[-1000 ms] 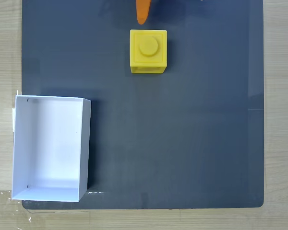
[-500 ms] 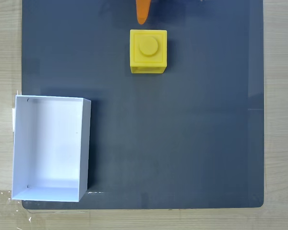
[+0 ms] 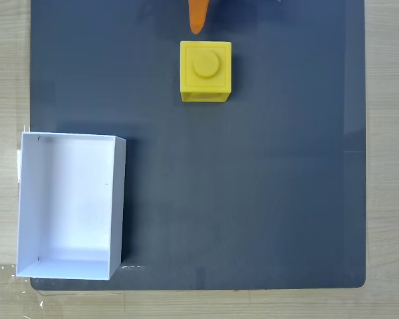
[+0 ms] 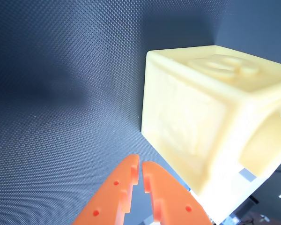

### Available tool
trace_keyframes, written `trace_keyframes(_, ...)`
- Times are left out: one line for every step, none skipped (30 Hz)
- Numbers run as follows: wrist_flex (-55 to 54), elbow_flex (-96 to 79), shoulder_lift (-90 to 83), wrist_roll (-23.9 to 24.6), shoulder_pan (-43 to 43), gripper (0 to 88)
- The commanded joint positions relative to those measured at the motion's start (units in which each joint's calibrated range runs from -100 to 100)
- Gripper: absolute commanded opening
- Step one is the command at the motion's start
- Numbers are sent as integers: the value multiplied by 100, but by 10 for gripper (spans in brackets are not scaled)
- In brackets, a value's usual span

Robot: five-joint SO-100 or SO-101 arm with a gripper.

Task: Grasp a yellow block and put it in the box

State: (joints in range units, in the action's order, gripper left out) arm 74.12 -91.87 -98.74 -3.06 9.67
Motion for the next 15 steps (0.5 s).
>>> trace_keyframes(-56,37,43,-19,1,10)
trace_keyframes(-56,64,102,-19,-8,10)
trace_keyframes(-56,110,230,-19,-8,10)
trace_keyframes(-117,164,382,-19,-8,11)
trace_keyframes(-275,236,585,-19,-8,11)
trace_keyframes(-423,345,814,-19,-8,11)
trace_keyframes(-536,471,1060,-19,-16,11)
trace_keyframes(-632,616,1348,-19,-33,11)
trace_keyframes(-702,779,1645,-19,-109,11)
trace_keyframes(-754,960,1933,-19,-201,11)
trace_keyframes(-772,1150,2238,-19,-285,11)
trace_keyframes(-746,1394,2526,-19,-370,11)
trace_keyframes(-711,1620,2797,-8,-462,11)
trace_keyframes(-702,1846,3077,-8,-563,11)
trace_keyframes(-702,2064,3340,-14,-630,11)
